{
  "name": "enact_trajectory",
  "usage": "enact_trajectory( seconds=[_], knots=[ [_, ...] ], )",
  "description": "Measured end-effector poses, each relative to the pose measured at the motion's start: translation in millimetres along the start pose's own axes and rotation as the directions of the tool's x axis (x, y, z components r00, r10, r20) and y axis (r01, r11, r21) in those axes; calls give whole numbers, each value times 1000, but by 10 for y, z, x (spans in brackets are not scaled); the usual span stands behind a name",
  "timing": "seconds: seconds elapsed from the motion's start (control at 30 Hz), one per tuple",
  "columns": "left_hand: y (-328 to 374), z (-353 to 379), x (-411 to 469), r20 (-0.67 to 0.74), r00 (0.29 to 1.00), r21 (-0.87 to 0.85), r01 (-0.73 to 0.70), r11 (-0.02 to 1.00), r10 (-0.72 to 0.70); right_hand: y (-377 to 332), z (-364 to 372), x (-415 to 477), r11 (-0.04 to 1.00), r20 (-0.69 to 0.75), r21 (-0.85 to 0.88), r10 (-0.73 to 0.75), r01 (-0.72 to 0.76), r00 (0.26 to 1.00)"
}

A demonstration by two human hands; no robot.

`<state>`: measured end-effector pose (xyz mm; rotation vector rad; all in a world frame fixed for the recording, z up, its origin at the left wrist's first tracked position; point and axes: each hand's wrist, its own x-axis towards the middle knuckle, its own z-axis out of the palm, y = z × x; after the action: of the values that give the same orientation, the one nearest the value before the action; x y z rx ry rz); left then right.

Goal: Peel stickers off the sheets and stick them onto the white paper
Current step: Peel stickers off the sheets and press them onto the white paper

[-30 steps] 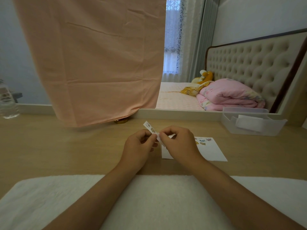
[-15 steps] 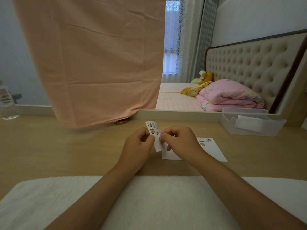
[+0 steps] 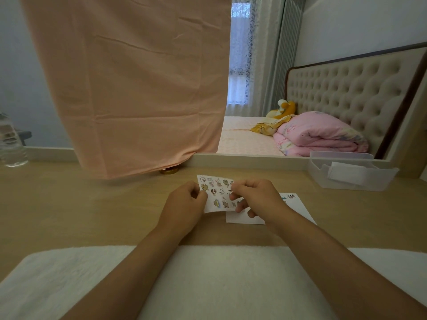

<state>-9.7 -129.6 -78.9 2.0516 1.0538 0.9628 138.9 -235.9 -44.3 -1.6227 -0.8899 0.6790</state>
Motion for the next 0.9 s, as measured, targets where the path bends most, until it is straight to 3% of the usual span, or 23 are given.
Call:
enact_trajectory(
  seconds=[0.1,0.2,0.27,0.4,0.67,0.83,0.9],
  knots=[
    [-45,-15,31,-57,998,231,-6,973,19,15,3,13,997,20,28,76,-77,997],
    [-11,-17,1,-101,940,248,-294,923,327,37,6,30,991,54,35,125,-127,991],
    [52,7,-41,-2,861,283,-488,826,509,48,6,46,984,82,63,161,-167,983],
    [98,95,-55,52,757,316,-631,708,652,81,6,65,969,163,80,217,-233,962],
    [49,128,-39,-16,762,339,-605,720,648,117,-4,90,952,235,81,270,-295,934],
    [61,120,-48,-15,821,323,-536,780,571,133,-50,86,947,297,147,234,-286,926],
    [82,131,-69,-11,866,238,-483,842,500,135,-69,76,956,299,164,186,-242,936]
  ],
)
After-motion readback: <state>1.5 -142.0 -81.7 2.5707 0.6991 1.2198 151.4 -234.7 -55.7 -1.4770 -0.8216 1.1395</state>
